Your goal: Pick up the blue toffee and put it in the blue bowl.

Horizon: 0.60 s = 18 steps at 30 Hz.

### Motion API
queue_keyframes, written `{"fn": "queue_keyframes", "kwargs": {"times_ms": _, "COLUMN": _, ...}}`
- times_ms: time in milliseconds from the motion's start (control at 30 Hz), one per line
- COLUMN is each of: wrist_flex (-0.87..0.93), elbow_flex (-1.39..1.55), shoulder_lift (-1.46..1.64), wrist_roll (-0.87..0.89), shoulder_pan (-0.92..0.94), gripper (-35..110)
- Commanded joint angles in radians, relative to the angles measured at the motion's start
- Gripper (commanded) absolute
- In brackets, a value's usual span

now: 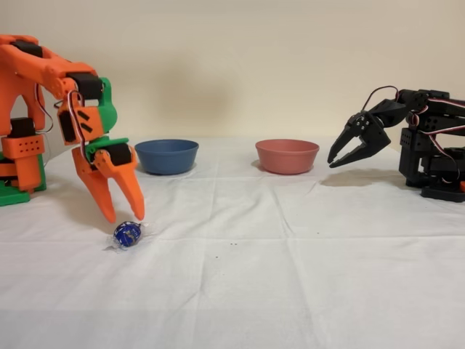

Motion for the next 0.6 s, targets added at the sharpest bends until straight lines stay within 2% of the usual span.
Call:
{"fn": "queue_keyframes", "kwargs": {"times_ms": 0, "wrist_flex": -0.015, "elbow_flex": -0.063, "shoulder_lift": 0.008, "wrist_roll": -0.009, "shoulder_pan": 0.023, "gripper": 38}}
{"fn": "queue_keyframes", "kwargs": {"times_ms": 567, "wrist_flex": -0.052, "elbow_flex": -0.095, "shoulder_lift": -0.052, "wrist_roll": -0.017, "shoulder_pan": 0.015, "gripper": 37}}
